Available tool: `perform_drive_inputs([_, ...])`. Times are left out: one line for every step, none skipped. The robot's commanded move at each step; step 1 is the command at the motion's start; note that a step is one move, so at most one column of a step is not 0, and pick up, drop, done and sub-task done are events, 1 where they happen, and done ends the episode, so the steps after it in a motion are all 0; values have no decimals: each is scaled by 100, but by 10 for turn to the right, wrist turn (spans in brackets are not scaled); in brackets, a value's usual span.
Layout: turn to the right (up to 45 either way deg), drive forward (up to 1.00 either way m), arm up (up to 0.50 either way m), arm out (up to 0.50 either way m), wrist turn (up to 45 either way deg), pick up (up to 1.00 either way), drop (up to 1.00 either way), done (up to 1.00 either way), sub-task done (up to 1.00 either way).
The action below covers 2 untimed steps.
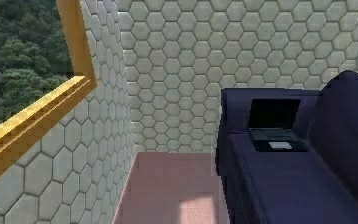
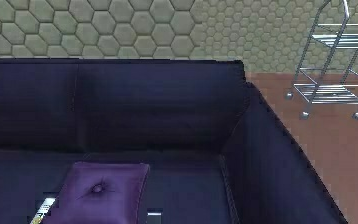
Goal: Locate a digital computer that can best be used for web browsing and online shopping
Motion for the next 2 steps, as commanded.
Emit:
perform_drive_inputs([0, 50, 0, 0, 0, 0, 0, 0, 0])
perform_drive_inputs([390, 0, 0, 0, 0, 0, 0, 0, 0])
